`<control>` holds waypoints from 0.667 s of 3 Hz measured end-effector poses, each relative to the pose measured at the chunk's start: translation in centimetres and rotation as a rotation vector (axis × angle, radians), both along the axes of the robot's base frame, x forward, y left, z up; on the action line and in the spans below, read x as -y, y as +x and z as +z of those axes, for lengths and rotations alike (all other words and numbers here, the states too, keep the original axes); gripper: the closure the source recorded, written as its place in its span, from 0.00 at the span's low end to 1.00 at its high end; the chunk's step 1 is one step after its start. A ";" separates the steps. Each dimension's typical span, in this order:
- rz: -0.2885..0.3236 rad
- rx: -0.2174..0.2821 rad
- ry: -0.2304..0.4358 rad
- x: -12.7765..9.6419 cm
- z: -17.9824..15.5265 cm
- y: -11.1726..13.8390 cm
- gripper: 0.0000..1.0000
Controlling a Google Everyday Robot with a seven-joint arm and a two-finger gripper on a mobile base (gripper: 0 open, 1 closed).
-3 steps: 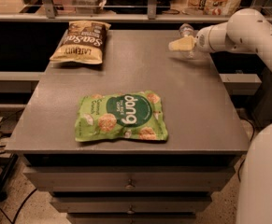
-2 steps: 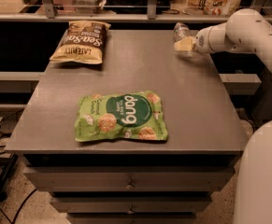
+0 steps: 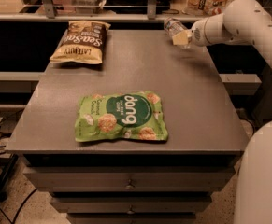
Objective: Move water bottle near brown chip bag
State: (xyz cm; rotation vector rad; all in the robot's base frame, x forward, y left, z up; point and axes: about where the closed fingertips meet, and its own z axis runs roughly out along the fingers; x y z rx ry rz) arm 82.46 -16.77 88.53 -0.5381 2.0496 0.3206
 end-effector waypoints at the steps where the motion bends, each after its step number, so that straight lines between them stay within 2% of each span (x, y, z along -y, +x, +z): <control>1: 0.209 0.090 -0.025 -6.4 4.7 -1.4 1.00; 2: 0.362 0.105 -0.026 -11.1 6.1 -3.2 1.00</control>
Offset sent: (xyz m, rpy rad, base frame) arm -0.0558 0.1567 0.0828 -0.0286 -0.1303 0.5342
